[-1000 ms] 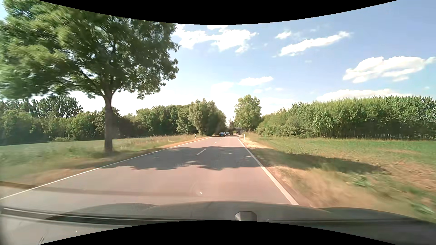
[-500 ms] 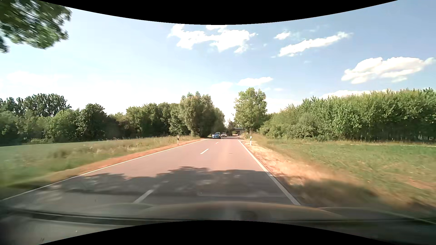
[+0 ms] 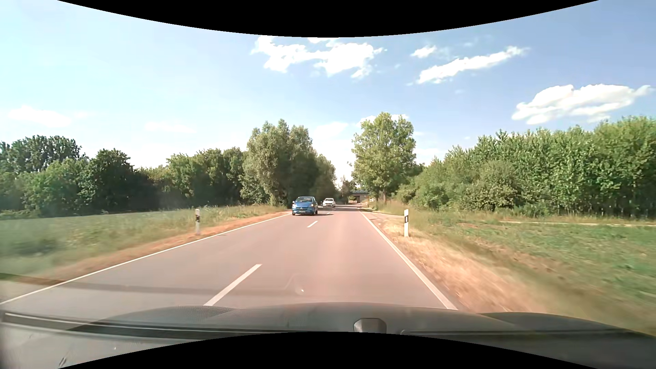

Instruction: Follow the waypoints while adhering to traffic rules and regulations

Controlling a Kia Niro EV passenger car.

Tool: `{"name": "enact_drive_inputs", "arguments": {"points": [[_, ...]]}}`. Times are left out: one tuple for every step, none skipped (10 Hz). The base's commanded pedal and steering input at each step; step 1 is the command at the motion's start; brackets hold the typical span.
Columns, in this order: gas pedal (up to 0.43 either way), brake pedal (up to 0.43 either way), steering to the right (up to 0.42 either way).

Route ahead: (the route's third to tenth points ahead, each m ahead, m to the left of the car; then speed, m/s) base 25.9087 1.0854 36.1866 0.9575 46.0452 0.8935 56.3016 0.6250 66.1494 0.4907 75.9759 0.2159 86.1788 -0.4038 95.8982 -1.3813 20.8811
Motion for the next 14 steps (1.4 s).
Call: {"name": "enact_drive_inputs", "arguments": {"points": [[0.000,0.079,0.003],[0.000,0.085,0.003],[0.000,0.085,0.003],[0.000,0.085,0.004],[0.000,0.085,0.004],[0.000,0.085,0.003],[0.000,0.085,0.003],[0.000,0.085,0.003],[0.000,0.085,0.004],[0.000,0.085,0.003],[0.000,0.085,0.003],[0.000,0.091,0.004],[0.000,0.091,0.003],[0.000,0.098,0.003]]}}
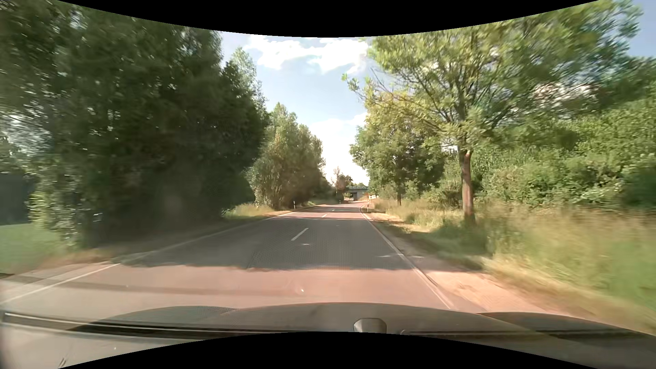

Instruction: Follow the waypoints while adhering to traffic rules and regulations

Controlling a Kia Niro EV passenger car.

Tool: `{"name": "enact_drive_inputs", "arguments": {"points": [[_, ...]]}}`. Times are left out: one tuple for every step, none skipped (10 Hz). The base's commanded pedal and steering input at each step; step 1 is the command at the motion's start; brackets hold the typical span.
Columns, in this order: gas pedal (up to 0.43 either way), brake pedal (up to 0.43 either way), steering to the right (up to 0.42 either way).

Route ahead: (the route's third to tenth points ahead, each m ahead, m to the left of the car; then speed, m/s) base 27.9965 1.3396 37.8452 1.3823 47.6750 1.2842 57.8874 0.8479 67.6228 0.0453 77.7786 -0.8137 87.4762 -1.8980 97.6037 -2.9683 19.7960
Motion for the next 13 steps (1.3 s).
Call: {"name": "enact_drive_inputs", "arguments": {"points": [[0.000,0.098,0.003],[0.000,0.098,0.003],[0.000,0.104,0.003],[0.000,0.116,0.003],[0.000,0.128,0.003],[0.000,0.134,0.004],[0.000,0.134,0.003],[0.000,0.134,0.003],[0.000,0.140,0.003],[0.000,0.140,0.003],[0.000,0.146,0.003],[0.000,0.152,0.004],[0.000,0.152,0.006]]}}
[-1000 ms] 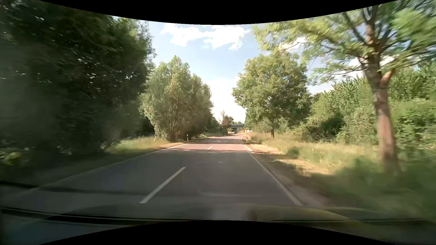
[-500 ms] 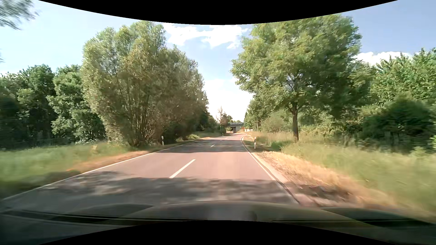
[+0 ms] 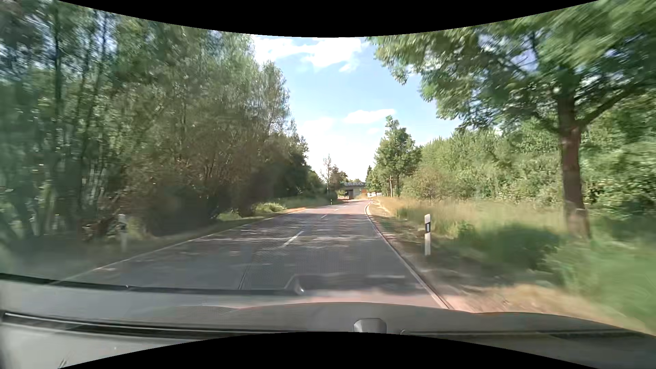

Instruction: Follow the waypoints while adhering to traffic rules and regulations

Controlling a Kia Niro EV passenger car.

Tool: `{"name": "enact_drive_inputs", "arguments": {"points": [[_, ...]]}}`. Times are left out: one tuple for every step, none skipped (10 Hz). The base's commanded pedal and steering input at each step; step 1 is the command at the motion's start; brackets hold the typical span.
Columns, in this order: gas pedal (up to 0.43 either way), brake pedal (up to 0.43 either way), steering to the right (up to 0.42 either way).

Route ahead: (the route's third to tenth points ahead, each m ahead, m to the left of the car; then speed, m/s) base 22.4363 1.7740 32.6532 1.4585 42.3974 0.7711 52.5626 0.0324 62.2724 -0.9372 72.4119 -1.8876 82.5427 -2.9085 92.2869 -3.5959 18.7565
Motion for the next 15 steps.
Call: {"name": "enact_drive_inputs", "arguments": {"points": [[0.000,0.152,0.007],[0.000,0.159,0.007],[0.000,0.159,0.008],[0.000,0.159,0.007],[0.000,0.159,0.008],[0.000,0.159,0.008],[0.000,0.159,0.008],[0.000,0.159,0.008],[0.000,0.159,0.008],[0.000,0.165,0.009],[0.000,0.165,0.012],[0.000,0.165,0.013],[0.000,0.165,0.013],[0.000,0.165,0.013],[0.000,0.165,0.013]]}}
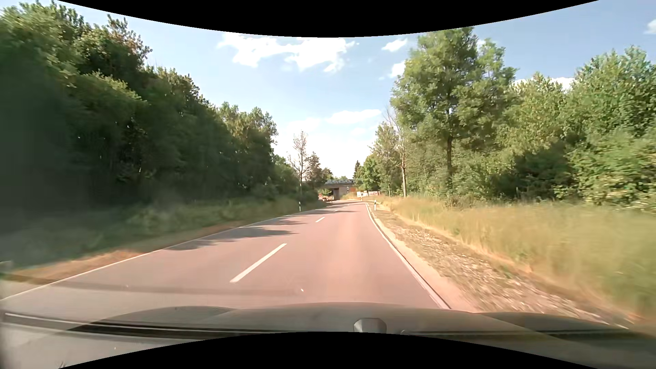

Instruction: Follow the waypoints while adhering to traffic rules and regulations

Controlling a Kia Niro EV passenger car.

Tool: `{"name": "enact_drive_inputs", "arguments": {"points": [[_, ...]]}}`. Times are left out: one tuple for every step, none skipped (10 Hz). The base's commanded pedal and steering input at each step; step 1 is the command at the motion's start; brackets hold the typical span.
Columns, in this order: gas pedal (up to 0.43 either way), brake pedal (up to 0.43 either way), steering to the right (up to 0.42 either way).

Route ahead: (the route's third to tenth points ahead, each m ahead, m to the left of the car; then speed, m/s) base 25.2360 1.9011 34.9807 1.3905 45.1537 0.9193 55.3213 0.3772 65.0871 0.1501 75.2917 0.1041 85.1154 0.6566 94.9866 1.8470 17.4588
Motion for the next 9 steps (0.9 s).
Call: {"name": "enact_drive_inputs", "arguments": {"points": [[0.000,0.165,0.013],[0.000,0.165,0.013],[0.000,0.165,0.013],[0.000,0.165,0.013],[0.000,0.171,0.010],[0.000,0.171,0.007],[0.000,0.171,0.006],[0.000,0.171,0.005],[0.000,0.171,0.006]]}}
